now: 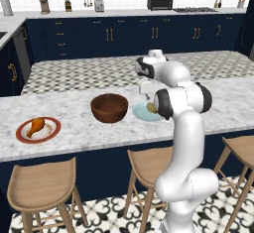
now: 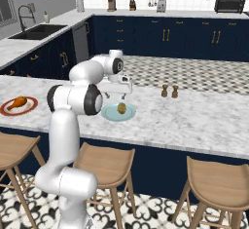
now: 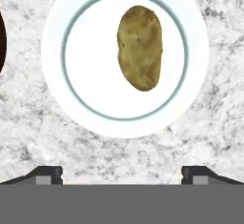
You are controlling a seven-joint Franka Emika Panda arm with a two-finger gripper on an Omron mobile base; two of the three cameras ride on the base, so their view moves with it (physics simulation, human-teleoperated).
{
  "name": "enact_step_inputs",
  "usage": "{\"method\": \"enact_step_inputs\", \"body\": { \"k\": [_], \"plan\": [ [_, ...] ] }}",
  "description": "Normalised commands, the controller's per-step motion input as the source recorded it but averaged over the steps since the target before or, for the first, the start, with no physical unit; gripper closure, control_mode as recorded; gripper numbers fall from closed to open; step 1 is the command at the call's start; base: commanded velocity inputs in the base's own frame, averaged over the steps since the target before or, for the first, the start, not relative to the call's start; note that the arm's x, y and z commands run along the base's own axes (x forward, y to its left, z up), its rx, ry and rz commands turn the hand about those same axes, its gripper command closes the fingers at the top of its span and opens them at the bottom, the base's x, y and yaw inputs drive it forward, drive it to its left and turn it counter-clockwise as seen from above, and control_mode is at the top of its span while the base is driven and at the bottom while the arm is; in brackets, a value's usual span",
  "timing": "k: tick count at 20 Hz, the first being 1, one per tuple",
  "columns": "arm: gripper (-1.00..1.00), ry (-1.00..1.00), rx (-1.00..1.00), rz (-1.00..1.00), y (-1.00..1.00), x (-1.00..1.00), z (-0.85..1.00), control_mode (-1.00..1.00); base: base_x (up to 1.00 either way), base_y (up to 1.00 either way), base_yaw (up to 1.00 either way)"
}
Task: Pick the chicken drumstick and potato from their plates and place them in the bowl. Then put the bowl in the fridge.
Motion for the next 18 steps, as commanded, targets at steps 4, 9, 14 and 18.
{"method": "enact_step_inputs", "body": {
  "k": [4, 9, 14, 18],
  "plan": [
    [-1.0, -0.09, 0.0, 0.01, -0.19, 0.58, -0.62, -1.0, 0.0, 0.0, 0.0],
    [-1.0, -0.14, 0.0, 0.06, -0.17, 0.41, -0.33, -1.0, 0.0, 0.0, 0.0],
    [-1.0, -0.08, 0.0, 0.06, 0.0, 0.12, -0.28, -1.0, 0.0, 0.0, 0.0],
    [-1.0, -0.02, 0.0, 0.01, 0.0, 0.01, -0.33, -1.0, 0.0, 0.0, 0.0]
  ]
}}
